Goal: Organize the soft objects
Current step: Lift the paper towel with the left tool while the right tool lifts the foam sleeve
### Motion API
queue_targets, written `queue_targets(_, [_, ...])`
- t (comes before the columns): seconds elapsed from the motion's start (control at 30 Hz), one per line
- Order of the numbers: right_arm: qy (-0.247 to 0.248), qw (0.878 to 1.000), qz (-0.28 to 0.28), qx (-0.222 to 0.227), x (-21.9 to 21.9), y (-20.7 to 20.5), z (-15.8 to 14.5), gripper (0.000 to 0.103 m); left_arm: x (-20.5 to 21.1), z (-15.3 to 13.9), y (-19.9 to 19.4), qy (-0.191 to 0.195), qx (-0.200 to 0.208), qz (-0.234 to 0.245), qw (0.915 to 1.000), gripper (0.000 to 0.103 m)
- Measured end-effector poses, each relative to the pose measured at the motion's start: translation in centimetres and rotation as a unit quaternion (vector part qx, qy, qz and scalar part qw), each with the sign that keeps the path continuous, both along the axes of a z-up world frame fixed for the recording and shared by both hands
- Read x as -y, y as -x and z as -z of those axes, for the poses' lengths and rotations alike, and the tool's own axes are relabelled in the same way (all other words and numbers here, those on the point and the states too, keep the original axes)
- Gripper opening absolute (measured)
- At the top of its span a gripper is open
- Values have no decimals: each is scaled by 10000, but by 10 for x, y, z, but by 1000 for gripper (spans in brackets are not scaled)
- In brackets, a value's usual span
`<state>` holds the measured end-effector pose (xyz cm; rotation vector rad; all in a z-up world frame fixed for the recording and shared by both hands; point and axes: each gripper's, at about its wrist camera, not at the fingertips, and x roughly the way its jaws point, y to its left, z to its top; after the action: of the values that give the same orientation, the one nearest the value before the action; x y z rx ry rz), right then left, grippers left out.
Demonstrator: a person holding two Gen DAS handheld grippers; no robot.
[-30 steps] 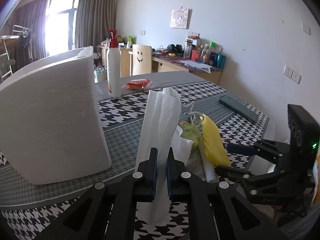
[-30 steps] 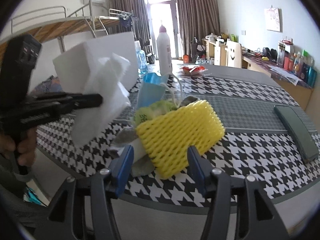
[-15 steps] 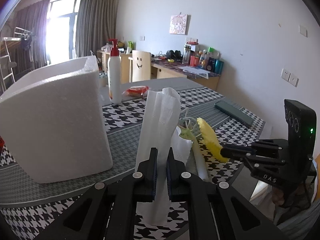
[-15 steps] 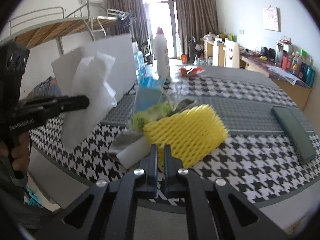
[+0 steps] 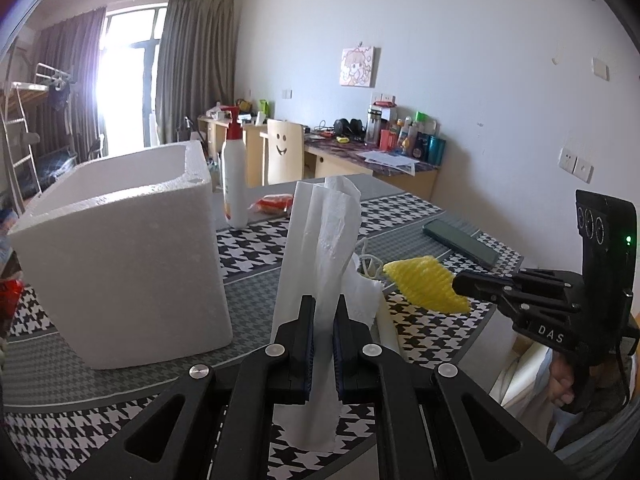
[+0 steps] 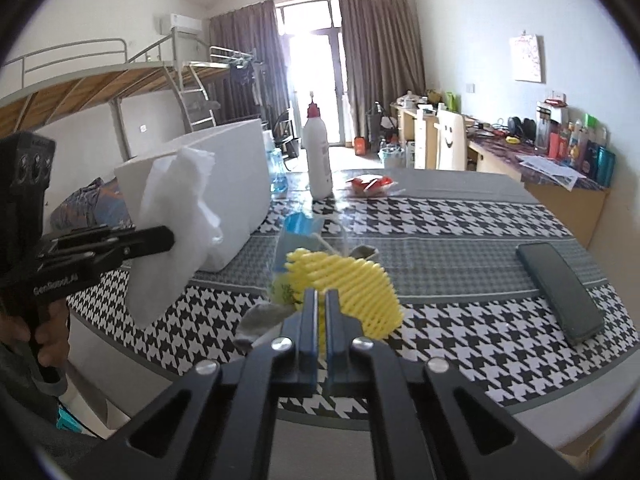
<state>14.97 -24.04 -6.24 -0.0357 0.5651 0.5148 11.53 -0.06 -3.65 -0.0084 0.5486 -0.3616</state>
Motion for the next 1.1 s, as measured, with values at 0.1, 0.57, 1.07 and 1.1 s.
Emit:
queue_targets(0.1, [-81, 9999, 65, 34, 4, 0, -4, 4, 0, -2, 1, -6, 43, -25, 10000, 9])
queue_targets(0.57, [-260, 9989, 179, 344, 9, 1, -28, 4, 1, -17, 5, 18, 254, -59, 9997, 9])
queue_targets(1.07, [-294, 9978, 63, 598, 1, -4, -47, 4, 1, -36, -1, 0, 430, -197, 9989, 9])
queue_targets(1.1, [-294, 9977, 62, 608, 1, -4, -48, 4, 1, -37, -1, -8, 451, -207, 9988, 9])
